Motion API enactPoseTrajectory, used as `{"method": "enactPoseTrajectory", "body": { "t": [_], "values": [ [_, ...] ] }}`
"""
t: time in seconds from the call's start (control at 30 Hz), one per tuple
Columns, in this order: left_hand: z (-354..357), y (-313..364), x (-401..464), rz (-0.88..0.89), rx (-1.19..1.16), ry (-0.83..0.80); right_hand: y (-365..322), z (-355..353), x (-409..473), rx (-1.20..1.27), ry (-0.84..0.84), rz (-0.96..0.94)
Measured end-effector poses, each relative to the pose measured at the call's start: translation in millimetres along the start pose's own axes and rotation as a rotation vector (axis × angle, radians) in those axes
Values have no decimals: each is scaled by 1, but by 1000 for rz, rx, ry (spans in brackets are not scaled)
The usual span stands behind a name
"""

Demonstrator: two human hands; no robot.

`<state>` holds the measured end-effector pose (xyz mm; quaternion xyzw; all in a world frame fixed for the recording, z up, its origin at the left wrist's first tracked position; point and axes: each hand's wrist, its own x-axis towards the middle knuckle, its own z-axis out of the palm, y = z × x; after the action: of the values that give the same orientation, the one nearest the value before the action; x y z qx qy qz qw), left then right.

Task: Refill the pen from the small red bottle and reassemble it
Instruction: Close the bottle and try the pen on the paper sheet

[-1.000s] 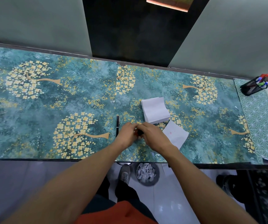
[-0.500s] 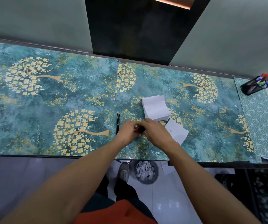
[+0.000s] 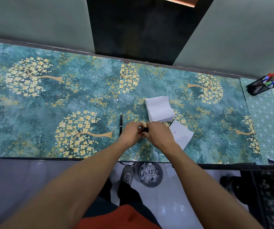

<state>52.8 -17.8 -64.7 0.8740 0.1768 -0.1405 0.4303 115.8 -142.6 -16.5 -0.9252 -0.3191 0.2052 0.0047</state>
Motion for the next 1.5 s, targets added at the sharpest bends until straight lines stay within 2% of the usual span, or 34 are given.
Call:
{"method": "enactPoseTrajectory", "body": {
  "t": [0.17,0.4,0.73,1.07,1.3,1.5],
  "values": [
    [0,-1,1,-3,17,3,-3,2,-3,-56,17,56],
    [1,-2,3,0,-3,-4,6,5,-7,58,-23,-128],
    [1,1,2,12,44,-4,-8,3,2,-57,18,-18],
    [0,-2,2,-10,-23,-17,14,0,0,14,18,-341],
    [-4,1,1,-15,-40,-23,13,0,2,-15,21,-340],
    [-6,3,-3,16,-22,-12,0,-5,7,-69,-15,-152]
  ]
}}
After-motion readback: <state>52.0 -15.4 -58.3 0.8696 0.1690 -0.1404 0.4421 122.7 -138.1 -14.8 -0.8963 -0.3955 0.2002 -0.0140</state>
